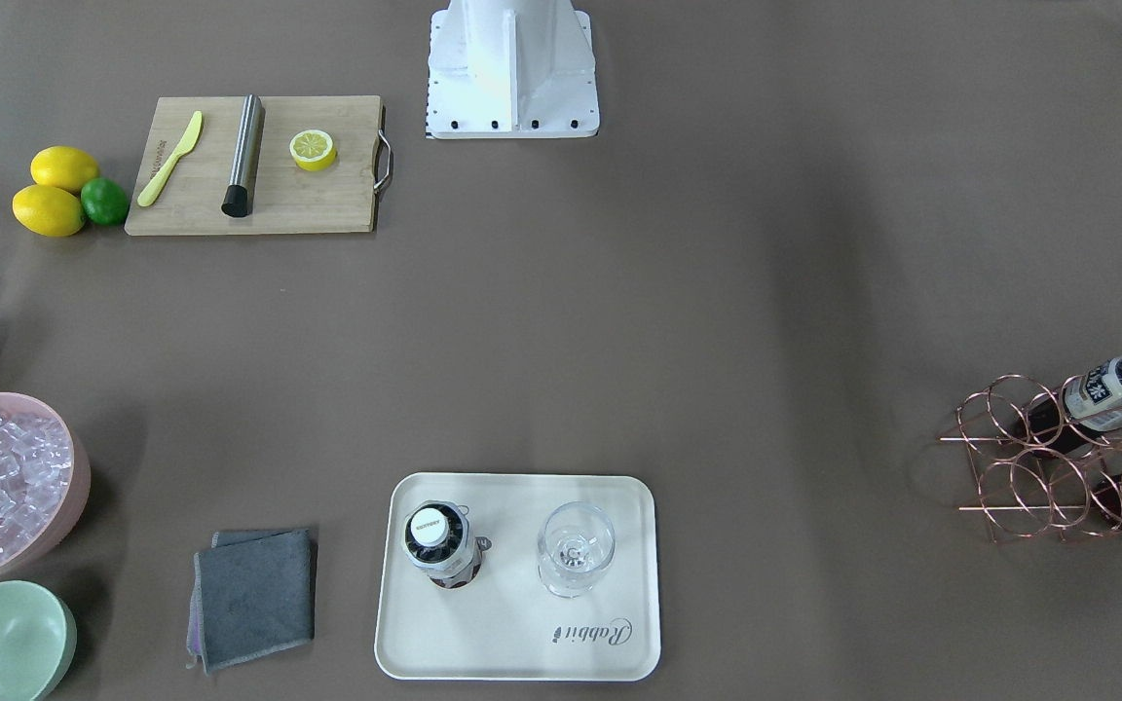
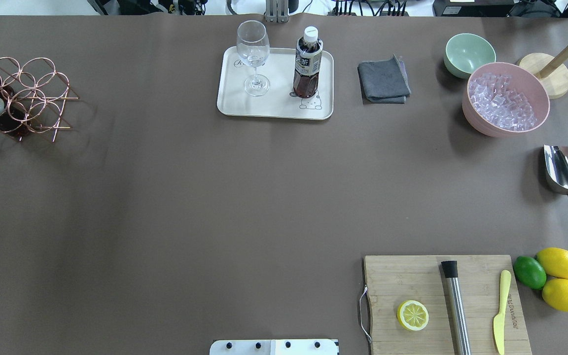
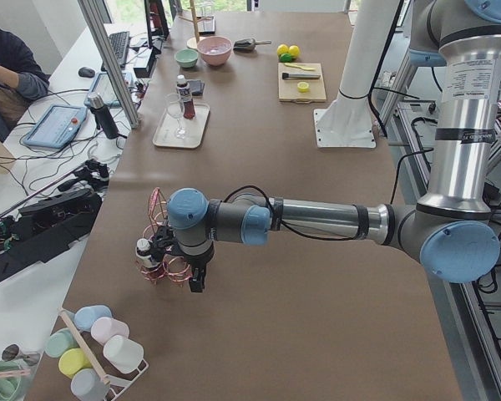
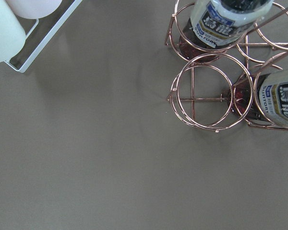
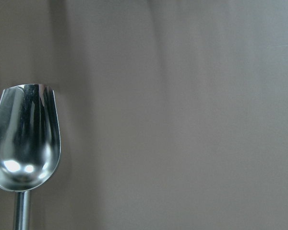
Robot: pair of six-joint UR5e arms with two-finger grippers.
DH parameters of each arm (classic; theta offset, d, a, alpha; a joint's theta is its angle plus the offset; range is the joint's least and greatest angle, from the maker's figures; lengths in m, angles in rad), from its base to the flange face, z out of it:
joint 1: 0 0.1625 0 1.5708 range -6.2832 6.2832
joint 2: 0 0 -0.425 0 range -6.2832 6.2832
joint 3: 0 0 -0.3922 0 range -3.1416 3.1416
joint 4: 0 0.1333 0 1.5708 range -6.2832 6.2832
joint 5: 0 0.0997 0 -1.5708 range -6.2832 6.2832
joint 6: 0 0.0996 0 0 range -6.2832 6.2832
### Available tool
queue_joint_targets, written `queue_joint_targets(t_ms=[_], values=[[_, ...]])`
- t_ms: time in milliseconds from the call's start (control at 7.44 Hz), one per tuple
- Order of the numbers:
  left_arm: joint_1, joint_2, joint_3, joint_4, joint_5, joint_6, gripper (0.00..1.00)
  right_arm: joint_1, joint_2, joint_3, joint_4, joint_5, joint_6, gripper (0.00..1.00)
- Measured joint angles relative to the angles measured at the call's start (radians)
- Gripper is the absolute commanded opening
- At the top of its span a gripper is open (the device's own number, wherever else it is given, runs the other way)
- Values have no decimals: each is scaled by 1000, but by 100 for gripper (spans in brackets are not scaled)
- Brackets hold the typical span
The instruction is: Take tea from basket to plate
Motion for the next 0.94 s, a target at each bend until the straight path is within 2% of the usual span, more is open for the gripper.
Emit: queue_joint_targets(t_ms=[941], values=[[0, 7, -6, -4, -4, 0, 97, 13, -6, 0, -4, 3, 0, 100]])
